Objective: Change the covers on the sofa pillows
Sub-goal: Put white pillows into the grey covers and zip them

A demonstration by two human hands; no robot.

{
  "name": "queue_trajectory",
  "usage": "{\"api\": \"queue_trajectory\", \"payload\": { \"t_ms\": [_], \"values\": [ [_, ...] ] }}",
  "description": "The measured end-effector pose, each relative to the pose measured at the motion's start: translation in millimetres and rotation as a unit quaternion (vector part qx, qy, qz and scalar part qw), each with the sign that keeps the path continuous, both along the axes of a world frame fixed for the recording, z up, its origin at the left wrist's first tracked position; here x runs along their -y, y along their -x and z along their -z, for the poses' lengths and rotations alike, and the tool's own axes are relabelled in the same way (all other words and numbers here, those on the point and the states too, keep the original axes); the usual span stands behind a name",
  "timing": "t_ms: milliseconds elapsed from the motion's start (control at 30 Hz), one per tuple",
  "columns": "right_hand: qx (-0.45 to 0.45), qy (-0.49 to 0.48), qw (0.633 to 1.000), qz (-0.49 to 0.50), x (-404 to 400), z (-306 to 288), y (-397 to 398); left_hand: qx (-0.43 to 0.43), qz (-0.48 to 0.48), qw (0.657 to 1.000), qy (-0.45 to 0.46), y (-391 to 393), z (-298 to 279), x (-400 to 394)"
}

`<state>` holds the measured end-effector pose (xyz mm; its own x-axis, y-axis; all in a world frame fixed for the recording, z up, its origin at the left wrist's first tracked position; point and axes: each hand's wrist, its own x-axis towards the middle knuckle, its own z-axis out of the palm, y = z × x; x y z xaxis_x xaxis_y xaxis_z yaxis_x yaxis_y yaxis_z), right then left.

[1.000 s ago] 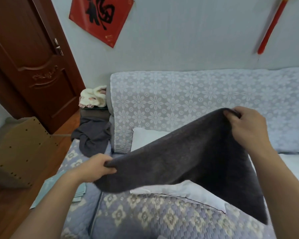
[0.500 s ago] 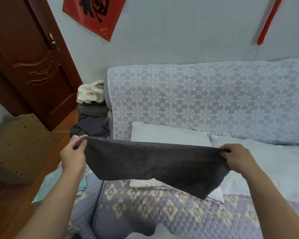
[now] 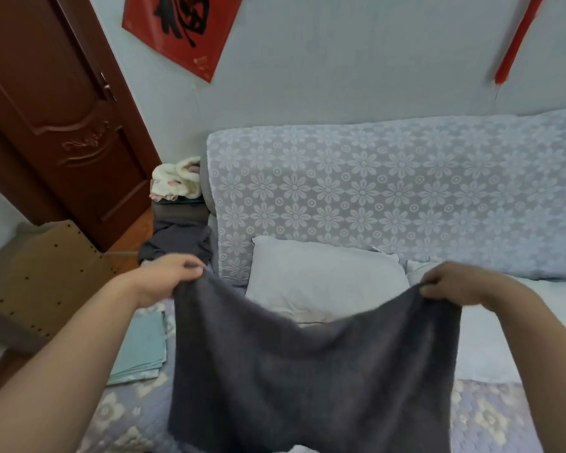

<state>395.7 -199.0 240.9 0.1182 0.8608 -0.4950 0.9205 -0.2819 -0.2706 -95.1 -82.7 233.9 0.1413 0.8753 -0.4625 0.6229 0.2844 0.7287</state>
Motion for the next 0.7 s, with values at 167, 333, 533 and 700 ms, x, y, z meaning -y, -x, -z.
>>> {"api": "queue_trajectory", "payload": {
  "t_ms": [167,333,533,700],
  "values": [
    [-0.09,-0.355,0.864,0.345,-76.6,15.7,-37.1,0.057,-0.285,0.906,-0.307,-56.0,-7.6,-79.9],
    [-0.059,-0.263,0.898,0.347,-56.2,127.6,-19.7,-0.158,-0.097,0.96,-0.21,-116.0,104.1,-39.9],
    [-0.128,0.105,0.904,0.395,19.2,278.4,23.6,-0.011,-0.04,0.986,0.162,-101.4,252.1,25.0],
    [-0.182,0.115,0.86,0.464,-7.5,281.1,45.3,0.085,-0.185,0.943,0.264,-90.8,267.1,-2.2]
  ]
}}
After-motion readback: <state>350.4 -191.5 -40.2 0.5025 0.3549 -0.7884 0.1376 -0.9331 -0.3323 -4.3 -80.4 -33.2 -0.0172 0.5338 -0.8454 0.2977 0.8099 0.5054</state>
